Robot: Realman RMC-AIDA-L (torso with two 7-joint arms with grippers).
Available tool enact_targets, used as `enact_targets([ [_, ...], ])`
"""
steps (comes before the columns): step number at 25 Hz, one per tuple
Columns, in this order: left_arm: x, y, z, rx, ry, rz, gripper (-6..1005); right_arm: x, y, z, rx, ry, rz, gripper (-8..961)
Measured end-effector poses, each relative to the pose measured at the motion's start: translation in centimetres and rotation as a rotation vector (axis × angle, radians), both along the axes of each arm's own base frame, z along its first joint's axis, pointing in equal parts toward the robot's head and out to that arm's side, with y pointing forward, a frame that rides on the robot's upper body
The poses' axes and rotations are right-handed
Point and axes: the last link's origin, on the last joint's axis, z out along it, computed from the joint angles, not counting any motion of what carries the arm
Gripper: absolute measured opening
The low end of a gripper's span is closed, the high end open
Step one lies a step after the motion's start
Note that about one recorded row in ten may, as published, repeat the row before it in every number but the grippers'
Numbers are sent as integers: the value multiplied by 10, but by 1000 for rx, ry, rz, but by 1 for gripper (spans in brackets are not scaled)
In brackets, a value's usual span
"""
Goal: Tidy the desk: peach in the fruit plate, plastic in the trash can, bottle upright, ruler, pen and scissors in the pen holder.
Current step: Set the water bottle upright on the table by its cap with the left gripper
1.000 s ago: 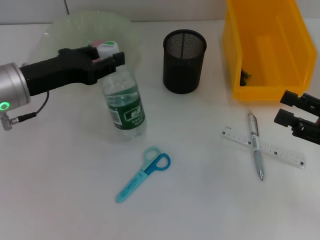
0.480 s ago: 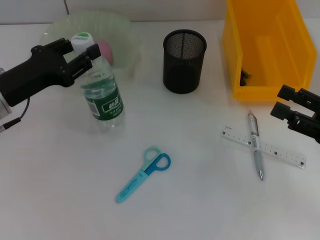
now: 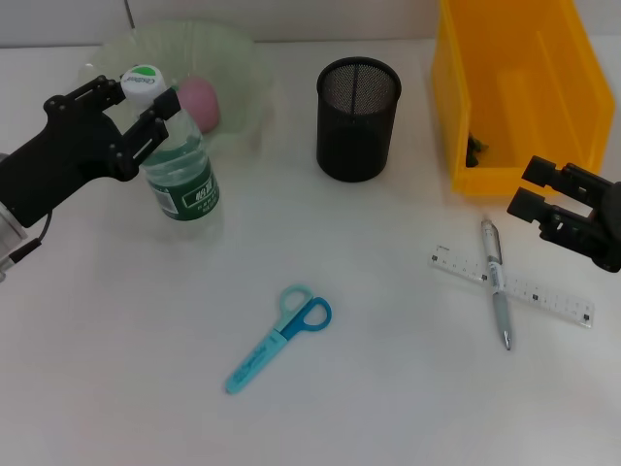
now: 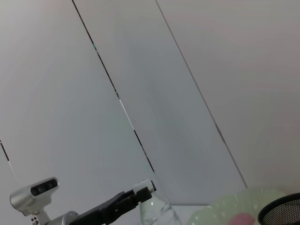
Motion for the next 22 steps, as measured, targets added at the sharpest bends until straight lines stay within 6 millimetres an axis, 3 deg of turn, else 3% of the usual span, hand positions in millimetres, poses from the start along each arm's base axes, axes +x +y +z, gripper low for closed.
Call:
enact_targets([
  [17, -6, -3, -6, 45, 4, 21, 454, -1, 3, -1, 9, -10, 2, 741],
  [22, -8, -4, -3, 55, -6, 26, 551, -1, 4, -1, 10, -12, 5, 741],
])
